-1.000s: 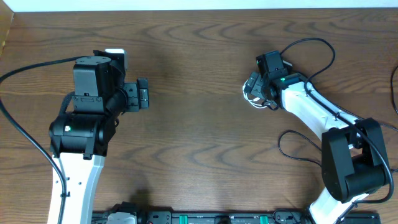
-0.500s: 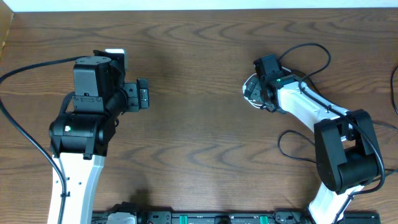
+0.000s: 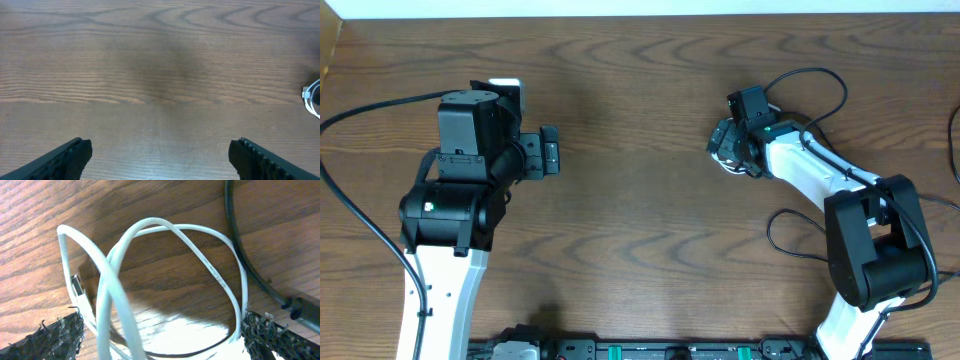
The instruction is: Untangle cables
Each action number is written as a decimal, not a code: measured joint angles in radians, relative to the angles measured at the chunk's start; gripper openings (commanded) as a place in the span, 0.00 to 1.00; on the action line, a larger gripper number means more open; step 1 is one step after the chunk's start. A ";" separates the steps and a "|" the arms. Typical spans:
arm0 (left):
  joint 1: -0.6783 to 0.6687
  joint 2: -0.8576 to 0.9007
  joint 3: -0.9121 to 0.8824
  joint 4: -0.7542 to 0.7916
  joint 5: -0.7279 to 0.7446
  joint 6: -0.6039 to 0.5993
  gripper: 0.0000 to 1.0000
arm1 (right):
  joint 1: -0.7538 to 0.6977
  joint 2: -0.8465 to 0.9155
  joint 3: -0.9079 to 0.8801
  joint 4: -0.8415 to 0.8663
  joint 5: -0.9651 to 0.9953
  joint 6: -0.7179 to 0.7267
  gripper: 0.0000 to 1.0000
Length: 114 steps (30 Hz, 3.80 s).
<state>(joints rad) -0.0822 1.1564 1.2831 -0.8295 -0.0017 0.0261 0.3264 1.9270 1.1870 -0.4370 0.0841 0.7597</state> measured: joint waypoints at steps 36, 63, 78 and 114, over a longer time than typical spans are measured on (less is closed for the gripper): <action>0.000 0.000 0.000 0.000 0.000 0.000 0.92 | -0.177 -0.238 -0.004 -0.153 0.124 -0.191 0.99; 0.000 0.000 0.000 0.000 0.000 0.000 0.93 | -0.179 0.010 -0.011 -0.072 -0.045 -0.922 0.51; 0.000 0.000 0.000 0.000 0.000 0.000 0.92 | -0.179 0.025 -0.004 -0.051 -0.113 -0.951 0.10; 0.000 0.000 0.000 0.000 0.000 0.000 0.93 | -0.705 0.018 0.013 -0.198 0.009 -0.702 0.02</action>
<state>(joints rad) -0.0822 1.1564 1.2831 -0.8295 -0.0017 0.0261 -0.3786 1.9453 1.1995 -0.6350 0.0929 0.0578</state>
